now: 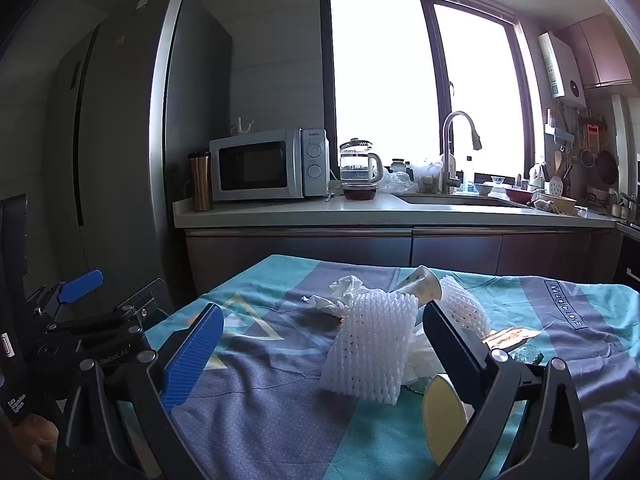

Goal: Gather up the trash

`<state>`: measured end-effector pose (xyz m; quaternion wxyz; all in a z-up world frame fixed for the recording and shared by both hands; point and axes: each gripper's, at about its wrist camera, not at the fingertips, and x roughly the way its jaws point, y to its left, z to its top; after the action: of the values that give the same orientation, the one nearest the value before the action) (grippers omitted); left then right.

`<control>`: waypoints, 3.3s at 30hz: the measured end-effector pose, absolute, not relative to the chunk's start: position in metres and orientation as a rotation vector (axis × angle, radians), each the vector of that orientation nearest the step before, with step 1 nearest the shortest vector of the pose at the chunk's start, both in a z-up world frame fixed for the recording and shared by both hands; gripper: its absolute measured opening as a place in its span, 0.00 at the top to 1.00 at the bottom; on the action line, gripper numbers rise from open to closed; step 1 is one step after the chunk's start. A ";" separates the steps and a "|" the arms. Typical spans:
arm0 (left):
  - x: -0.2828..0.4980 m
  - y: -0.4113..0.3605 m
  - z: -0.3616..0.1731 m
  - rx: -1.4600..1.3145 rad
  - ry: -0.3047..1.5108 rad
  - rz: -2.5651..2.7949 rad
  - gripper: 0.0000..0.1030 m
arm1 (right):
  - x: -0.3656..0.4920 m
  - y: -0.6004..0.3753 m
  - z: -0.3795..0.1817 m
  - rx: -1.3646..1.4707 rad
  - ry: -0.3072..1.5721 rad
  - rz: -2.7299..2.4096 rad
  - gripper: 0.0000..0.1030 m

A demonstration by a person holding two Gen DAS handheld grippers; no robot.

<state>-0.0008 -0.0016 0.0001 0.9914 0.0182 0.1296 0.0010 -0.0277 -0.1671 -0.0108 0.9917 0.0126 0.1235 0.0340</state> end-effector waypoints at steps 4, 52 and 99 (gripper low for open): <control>-0.007 0.002 0.004 0.014 0.242 -0.015 0.05 | -0.027 -0.166 -0.011 0.019 0.249 0.068 0.06; -0.006 0.006 0.004 -0.012 0.256 -0.003 0.05 | -0.026 -0.166 -0.015 0.050 0.251 0.095 0.06; -0.001 -0.001 -0.003 -0.007 0.270 -0.013 0.05 | -0.023 -0.172 -0.018 0.064 0.262 0.115 0.06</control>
<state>-0.0008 -0.0009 -0.0027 0.9909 -0.0035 0.1346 -0.0065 -0.0234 -0.1722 -0.0175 0.9893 0.0320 0.1305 0.0571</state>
